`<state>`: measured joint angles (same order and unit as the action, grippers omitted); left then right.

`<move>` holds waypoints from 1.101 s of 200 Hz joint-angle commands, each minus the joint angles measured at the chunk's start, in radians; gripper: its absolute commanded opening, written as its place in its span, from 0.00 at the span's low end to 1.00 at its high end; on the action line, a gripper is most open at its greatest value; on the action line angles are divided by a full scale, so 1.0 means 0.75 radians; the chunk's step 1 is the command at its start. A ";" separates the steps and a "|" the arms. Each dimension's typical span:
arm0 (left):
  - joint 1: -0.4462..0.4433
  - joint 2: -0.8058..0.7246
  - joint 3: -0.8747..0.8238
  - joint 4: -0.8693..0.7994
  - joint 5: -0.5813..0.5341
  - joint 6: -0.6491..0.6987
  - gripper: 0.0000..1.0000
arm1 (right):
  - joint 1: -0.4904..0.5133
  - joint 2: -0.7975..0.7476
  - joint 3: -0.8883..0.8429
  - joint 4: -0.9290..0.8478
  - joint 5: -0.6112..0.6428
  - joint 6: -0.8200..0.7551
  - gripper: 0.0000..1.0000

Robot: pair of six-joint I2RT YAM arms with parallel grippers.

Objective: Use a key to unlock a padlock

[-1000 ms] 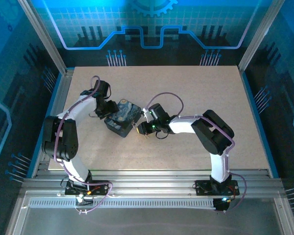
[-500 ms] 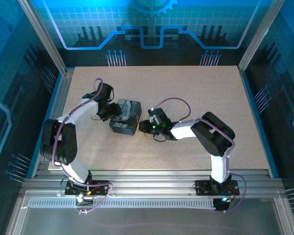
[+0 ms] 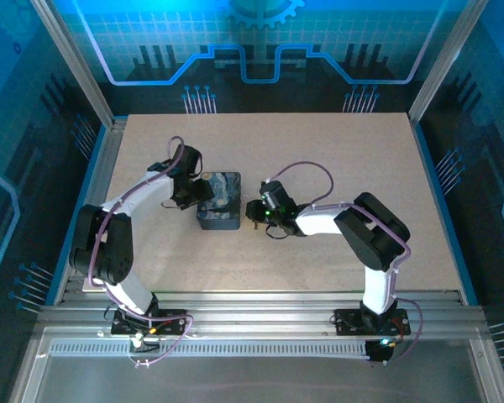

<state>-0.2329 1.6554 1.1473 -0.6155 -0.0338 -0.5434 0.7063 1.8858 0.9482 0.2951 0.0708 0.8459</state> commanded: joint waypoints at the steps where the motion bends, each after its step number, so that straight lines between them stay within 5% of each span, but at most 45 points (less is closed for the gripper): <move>1: 0.003 0.020 -0.056 -0.177 -0.093 0.015 0.56 | -0.065 -0.067 0.006 -0.021 0.061 -0.106 0.05; 82: -0.006 0.032 -0.061 -0.177 -0.067 0.014 0.56 | -0.120 0.097 0.074 0.169 -0.194 -0.067 0.05; 174: -0.007 0.079 -0.081 -0.147 -0.033 0.007 0.56 | -0.147 0.068 0.024 0.482 -0.081 0.160 0.03; 220: 0.002 0.095 -0.079 -0.143 -0.049 0.026 0.56 | -0.133 0.078 0.031 0.525 -0.101 0.108 0.02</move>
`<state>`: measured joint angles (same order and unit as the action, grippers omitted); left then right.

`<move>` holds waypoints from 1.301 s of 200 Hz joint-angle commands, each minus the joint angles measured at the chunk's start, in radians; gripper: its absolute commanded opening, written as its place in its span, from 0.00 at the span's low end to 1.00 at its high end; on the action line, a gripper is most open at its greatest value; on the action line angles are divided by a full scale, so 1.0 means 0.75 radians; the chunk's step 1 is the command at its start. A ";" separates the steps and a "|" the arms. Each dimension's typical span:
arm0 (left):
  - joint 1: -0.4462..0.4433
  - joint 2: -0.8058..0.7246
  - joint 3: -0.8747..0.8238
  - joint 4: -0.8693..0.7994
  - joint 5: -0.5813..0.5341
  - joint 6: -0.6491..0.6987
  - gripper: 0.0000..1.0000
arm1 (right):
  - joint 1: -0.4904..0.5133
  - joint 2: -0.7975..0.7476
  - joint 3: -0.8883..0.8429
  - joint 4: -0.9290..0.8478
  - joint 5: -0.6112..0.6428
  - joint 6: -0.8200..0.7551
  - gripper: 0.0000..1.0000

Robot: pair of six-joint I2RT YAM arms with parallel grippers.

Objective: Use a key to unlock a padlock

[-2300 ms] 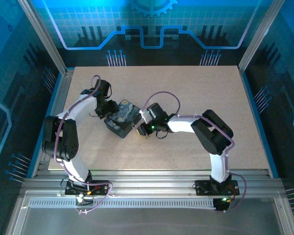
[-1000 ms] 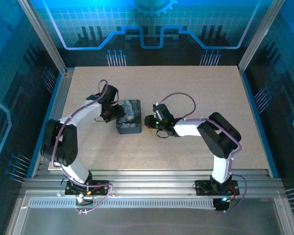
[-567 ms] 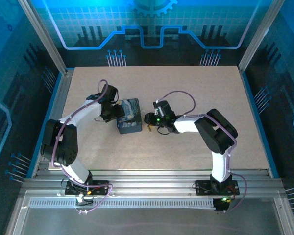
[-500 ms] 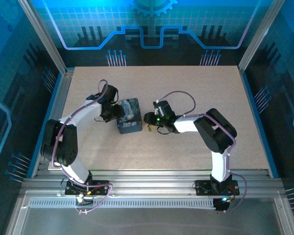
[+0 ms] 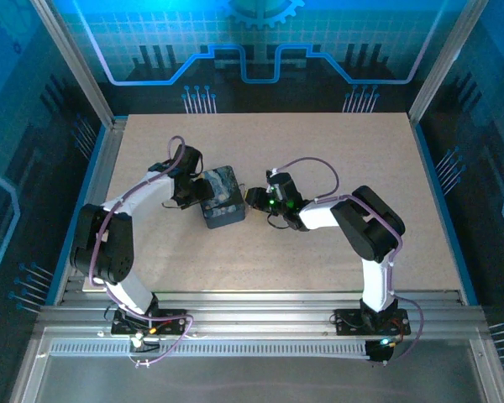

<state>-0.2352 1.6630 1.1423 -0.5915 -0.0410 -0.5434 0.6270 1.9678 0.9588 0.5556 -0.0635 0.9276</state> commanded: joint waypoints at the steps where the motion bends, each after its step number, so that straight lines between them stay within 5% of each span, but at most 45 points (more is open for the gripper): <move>1: 0.006 0.085 -0.072 -0.175 -0.038 0.027 0.56 | -0.028 -0.030 0.016 0.181 0.074 -0.002 0.01; 60: 0.119 0.079 0.021 -0.163 0.127 0.048 0.57 | -0.003 -0.091 -0.049 0.182 -0.078 -0.179 0.00; 100: 0.144 0.095 0.103 -0.152 0.179 0.040 0.57 | 0.073 -0.119 -0.098 0.095 0.002 -0.186 0.01; 143: 0.144 0.068 0.155 -0.197 0.146 0.076 0.57 | 0.066 -0.181 -0.033 -0.177 0.100 -0.329 0.20; 188: 0.144 0.019 0.206 -0.227 0.185 0.090 0.61 | 0.065 -0.176 0.087 -0.311 -0.044 -0.473 0.42; 260: 0.161 -0.025 0.143 -0.206 0.202 0.083 0.63 | 0.117 -0.105 0.204 -0.438 -0.097 -0.447 0.43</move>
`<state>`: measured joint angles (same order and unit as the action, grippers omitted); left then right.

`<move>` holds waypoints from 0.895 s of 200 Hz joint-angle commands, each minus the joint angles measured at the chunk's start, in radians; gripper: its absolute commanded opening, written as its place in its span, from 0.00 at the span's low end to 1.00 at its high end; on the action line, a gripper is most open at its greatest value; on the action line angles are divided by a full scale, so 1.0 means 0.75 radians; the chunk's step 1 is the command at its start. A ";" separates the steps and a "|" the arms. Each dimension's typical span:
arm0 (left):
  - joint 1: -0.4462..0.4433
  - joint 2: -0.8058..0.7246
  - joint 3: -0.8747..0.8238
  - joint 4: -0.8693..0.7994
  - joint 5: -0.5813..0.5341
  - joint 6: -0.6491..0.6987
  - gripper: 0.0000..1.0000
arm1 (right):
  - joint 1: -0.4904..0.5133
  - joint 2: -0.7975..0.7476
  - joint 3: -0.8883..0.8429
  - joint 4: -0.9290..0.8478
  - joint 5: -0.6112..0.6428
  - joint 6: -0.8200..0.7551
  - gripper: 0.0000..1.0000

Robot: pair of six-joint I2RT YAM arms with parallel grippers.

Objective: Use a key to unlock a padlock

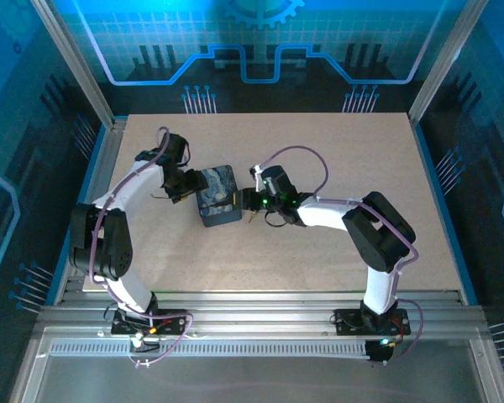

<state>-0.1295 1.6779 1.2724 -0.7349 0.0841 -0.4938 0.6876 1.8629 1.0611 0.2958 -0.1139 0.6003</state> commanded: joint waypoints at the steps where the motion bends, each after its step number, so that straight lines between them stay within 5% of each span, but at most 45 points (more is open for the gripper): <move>1: 0.020 -0.046 -0.031 -0.013 0.036 0.016 0.63 | 0.037 0.038 0.069 -0.093 -0.031 -0.008 0.43; 72: 0.040 -0.101 -0.022 0.014 -0.026 0.003 0.63 | 0.160 0.049 0.121 -0.074 -0.219 0.144 0.40; 96: 0.057 -0.119 0.000 0.008 -0.050 0.023 0.65 | 0.158 -0.035 0.108 -0.173 -0.138 0.081 0.42; 108: 0.064 -0.132 -0.004 0.023 -0.071 0.032 0.96 | 0.141 -0.096 0.096 -0.263 -0.076 0.007 0.48; 117: 0.066 -0.142 -0.011 0.048 -0.088 0.056 0.99 | 0.121 -0.146 0.090 -0.340 -0.038 -0.066 0.54; 132: 0.070 -0.159 -0.026 0.082 -0.155 0.080 0.99 | 0.093 -0.253 0.081 -0.489 0.075 -0.214 0.99; 157: 0.074 -0.183 -0.080 0.202 -0.303 0.119 0.99 | -0.019 -0.438 0.020 -0.656 0.244 -0.400 1.00; 179: 0.072 -0.290 -0.324 0.629 -0.393 0.270 0.99 | -0.188 -0.607 -0.129 -0.603 0.332 -0.529 1.00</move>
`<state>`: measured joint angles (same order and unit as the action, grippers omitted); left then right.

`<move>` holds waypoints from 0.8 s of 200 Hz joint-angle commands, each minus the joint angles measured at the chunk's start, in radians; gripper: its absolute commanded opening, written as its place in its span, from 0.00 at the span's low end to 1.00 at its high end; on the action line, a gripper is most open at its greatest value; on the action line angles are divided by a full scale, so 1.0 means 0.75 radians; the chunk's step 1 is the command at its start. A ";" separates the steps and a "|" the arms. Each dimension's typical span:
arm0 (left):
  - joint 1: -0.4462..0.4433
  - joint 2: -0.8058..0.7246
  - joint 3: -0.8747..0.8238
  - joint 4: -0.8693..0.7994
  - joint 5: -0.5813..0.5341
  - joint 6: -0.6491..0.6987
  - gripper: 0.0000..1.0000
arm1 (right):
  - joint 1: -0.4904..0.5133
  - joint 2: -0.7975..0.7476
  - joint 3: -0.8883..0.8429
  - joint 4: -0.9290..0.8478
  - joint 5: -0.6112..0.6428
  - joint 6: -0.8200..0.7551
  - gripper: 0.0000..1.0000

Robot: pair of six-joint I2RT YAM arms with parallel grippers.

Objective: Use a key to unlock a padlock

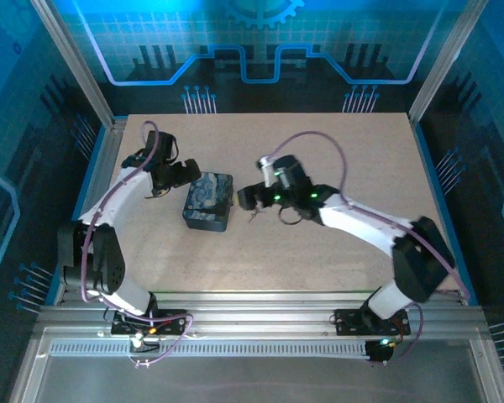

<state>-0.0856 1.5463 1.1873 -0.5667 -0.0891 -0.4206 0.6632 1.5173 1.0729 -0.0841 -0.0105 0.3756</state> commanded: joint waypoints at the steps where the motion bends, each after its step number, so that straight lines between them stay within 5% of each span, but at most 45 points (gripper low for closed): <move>1: 0.014 -0.120 -0.228 0.428 -0.167 0.181 0.99 | -0.161 -0.154 -0.152 -0.090 0.204 -0.235 1.00; 25: 0.014 -0.209 -0.556 0.936 -0.195 0.505 0.99 | -0.344 -0.317 -0.412 0.135 0.353 -0.329 1.00; 45: 0.029 -0.152 -0.644 1.060 -0.265 0.585 0.99 | -0.507 -0.381 -0.558 0.264 0.395 -0.345 1.00; 96: 0.033 -0.066 -0.872 1.562 -0.055 0.629 0.99 | -0.876 -0.403 -0.788 0.575 0.140 -0.380 1.00; 120: 0.075 -0.047 -0.947 1.696 -0.026 0.586 0.99 | -0.925 -0.305 -0.910 0.907 0.042 -0.411 1.00; 144: 0.086 0.027 -1.118 2.104 0.001 0.597 0.99 | -0.919 -0.195 -0.906 1.070 -0.085 -0.444 1.00; 160: 0.086 0.011 -1.099 2.037 0.001 0.591 0.99 | -0.882 -0.032 -0.902 1.193 -0.075 -0.485 1.00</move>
<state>-0.0307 1.5253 0.3935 0.8284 -0.1223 0.0002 -0.0204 1.3682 0.3943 0.5537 0.0071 0.0742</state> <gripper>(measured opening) 0.990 0.998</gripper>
